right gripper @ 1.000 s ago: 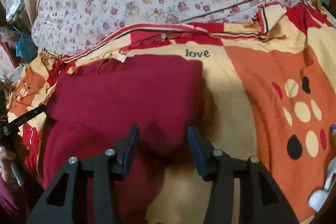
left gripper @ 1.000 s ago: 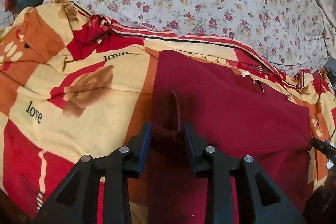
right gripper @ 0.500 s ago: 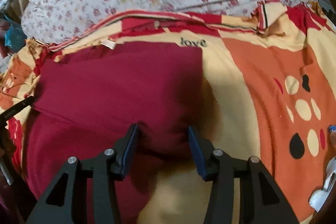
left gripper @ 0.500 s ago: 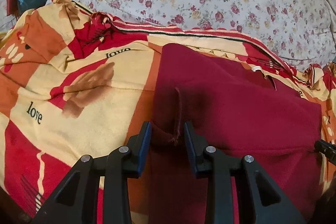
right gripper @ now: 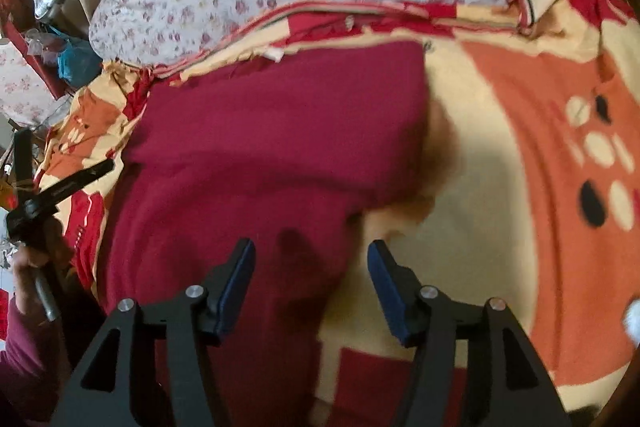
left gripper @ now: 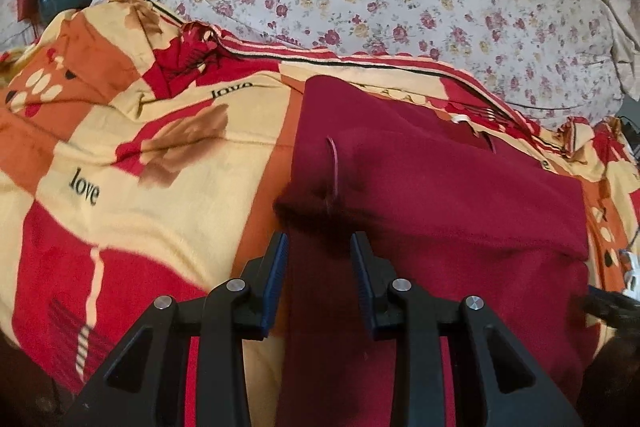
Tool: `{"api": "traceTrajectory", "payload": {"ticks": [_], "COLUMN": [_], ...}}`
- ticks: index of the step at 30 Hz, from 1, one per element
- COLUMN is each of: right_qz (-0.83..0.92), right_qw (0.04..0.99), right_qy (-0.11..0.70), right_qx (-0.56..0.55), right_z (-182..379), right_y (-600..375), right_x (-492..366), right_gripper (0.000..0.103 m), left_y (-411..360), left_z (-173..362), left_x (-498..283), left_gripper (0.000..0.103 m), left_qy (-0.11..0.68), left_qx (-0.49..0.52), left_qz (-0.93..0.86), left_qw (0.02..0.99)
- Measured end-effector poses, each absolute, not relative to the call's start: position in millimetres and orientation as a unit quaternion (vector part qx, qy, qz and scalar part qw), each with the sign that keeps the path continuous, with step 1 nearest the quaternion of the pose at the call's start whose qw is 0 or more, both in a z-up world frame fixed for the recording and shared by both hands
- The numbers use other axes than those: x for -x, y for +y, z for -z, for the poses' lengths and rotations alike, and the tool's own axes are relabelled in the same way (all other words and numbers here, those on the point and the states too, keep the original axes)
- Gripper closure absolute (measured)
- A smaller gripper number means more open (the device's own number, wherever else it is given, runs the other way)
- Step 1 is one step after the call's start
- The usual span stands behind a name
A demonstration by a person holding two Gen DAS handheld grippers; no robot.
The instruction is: Fold small clothes
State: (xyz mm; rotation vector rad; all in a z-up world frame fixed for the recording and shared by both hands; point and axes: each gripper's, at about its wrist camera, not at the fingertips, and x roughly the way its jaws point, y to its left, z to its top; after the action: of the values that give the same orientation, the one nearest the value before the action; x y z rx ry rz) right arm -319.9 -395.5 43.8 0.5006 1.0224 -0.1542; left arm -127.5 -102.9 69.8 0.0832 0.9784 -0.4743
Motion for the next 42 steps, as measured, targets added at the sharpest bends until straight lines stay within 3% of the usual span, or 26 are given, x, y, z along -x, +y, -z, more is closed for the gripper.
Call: {"api": "traceTrajectory", "payload": {"ticks": [1,2,3,5,8,17,19,21,23,36,42], "right_qz": [0.075,0.076,0.081,0.081,0.087,0.101,0.100,0.093,0.086,0.062,0.053], "right_qw": [0.838,0.837,0.839,0.851,0.859,0.851,0.853,0.853,0.853,0.838,0.836], "right_qy": [0.487,0.489,0.490,0.481,0.466,0.475,0.466,0.465,0.466,0.493,0.500], "right_qx": [-0.236,-0.233,-0.223,-0.194,-0.194,-0.202,-0.214,-0.218,-0.218,-0.225,-0.220], "right_z": [-38.6,-33.9,-31.5,-38.0,-51.7,-48.1,-54.1,-58.2,-59.6,-37.8,-34.5], "right_y": [-393.2,-389.9,-386.5,-380.5,-384.7,-387.7,-387.6,-384.6,-379.5,-358.2,-350.0], "right_x": [318.9,318.1,318.5,323.9,339.1,352.7,359.8,366.7,375.1,399.8,403.7], "right_gripper": [0.049,0.074,0.085,0.096,0.096,0.095,0.089,0.071,0.064,0.049,0.048], "left_y": [-100.1,-96.4,-93.7,-85.7,-73.8,-63.5,-63.1,-63.7,-63.8,-59.4,-48.0], "left_z": [-70.9,-72.3,-73.7,-77.5,-79.5,-80.7,-82.1,-82.8,-82.2,-78.7,-68.4], "left_x": [132.1,138.2,143.1,154.7,168.8,194.7,199.7,205.2,208.9,221.2,228.8], "left_gripper": [0.092,0.092,0.092,0.092,0.092,0.092,0.092,0.092,0.092,0.092,0.092], "left_qy": [0.467,0.467,0.467,0.462,0.461,0.455,0.452,0.449,0.449,0.455,0.475], "left_qx": [-0.039,-0.041,-0.045,-0.055,-0.058,-0.076,-0.079,-0.084,-0.083,-0.084,-0.066], "left_qz": [0.227,0.228,0.228,0.226,0.219,0.209,0.210,0.211,0.214,0.211,0.226], "left_qw": [0.854,0.853,0.853,0.856,0.858,0.862,0.863,0.864,0.863,0.861,0.848]}}
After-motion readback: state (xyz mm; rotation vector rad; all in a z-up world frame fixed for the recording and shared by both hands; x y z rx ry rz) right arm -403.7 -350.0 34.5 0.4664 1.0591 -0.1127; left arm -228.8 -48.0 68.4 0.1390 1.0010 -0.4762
